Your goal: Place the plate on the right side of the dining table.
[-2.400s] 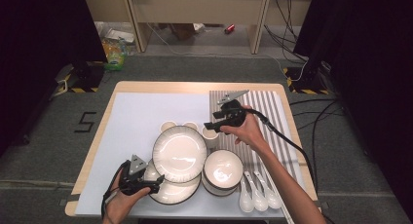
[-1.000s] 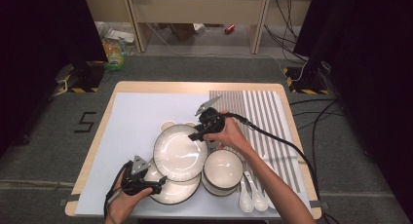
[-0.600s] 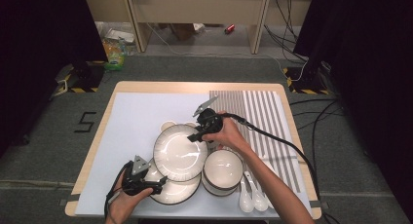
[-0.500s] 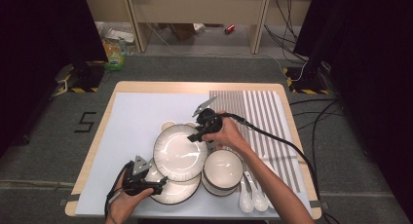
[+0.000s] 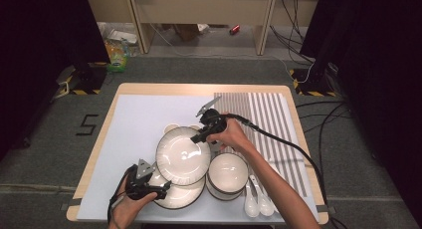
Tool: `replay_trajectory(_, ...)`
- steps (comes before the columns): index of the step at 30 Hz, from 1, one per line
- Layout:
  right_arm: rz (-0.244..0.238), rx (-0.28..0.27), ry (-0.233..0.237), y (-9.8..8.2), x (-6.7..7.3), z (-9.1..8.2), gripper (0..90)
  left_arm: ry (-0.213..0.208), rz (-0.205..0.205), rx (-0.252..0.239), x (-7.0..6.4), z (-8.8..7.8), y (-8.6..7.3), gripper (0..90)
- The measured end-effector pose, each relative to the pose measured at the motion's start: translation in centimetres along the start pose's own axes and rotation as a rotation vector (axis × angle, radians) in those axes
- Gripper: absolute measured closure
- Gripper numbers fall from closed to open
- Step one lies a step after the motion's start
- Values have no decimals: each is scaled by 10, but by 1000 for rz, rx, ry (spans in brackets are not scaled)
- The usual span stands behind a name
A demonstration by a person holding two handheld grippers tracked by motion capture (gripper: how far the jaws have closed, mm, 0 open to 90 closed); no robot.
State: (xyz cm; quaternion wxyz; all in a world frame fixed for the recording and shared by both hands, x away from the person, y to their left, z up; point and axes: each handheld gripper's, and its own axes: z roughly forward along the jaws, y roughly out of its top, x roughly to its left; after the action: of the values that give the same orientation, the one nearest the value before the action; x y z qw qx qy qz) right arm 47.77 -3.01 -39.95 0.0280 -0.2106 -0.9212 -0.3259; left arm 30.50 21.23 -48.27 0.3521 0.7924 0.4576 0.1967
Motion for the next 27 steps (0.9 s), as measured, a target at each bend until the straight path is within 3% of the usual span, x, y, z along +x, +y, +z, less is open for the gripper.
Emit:
replay_trajectory(16, 26, 12, 38, -3, -7, 6, 715, 6, 3, 2, -1, 0, 0, 36)
replay_trajectory(22, 53, -54, 95, -3, -5, -1, 767, 27, 8, 6, 0, 0, 0, 45)
replay_trajectory(27, 59, -81, 101, -3, -3, -1, 785, 39, 23, 7, -3, 0, 0, 44)
